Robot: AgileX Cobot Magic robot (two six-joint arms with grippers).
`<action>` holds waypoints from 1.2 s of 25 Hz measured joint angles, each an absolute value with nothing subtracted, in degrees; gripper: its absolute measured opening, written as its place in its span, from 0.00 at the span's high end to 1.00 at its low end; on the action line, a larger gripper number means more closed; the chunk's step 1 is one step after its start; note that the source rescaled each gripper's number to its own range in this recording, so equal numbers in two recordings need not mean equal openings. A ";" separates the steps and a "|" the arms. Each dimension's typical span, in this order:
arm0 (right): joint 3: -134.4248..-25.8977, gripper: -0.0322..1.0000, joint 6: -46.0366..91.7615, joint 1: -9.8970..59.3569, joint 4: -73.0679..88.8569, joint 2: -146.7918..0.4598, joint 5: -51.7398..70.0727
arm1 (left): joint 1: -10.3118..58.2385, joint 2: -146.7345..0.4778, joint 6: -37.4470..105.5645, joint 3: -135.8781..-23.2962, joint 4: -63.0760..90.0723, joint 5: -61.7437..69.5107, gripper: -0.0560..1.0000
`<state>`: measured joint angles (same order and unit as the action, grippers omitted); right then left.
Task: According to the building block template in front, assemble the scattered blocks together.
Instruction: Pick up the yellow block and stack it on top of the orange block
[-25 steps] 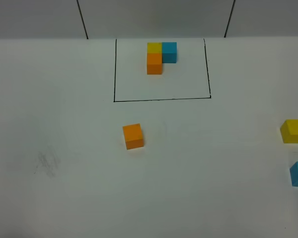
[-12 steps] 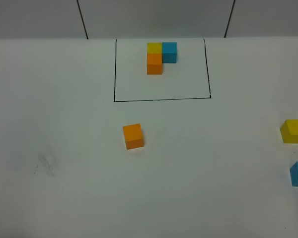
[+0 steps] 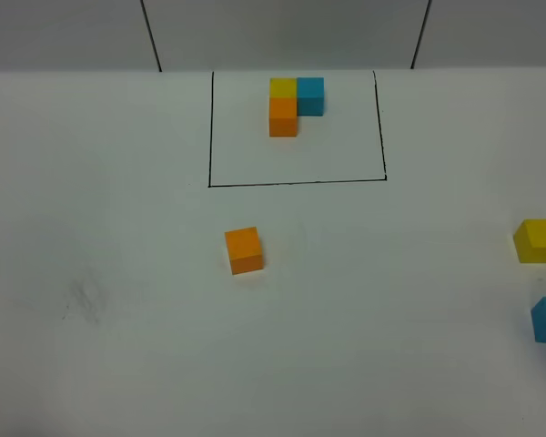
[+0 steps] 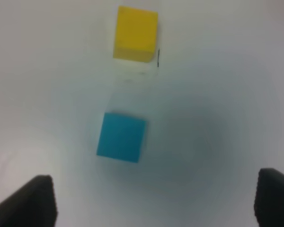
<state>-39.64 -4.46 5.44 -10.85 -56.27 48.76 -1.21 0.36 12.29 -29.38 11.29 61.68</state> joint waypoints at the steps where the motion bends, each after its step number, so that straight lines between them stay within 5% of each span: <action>1: -39.64 0.15 -4.64 5.44 -10.85 -58.06 47.55 | -1.21 0.36 12.29 -29.38 11.29 61.73 0.94; 30: -39.74 0.15 -19.94 5.44 -23.81 -85.72 18.49 | -1.21 0.36 12.46 -29.38 11.29 61.75 0.94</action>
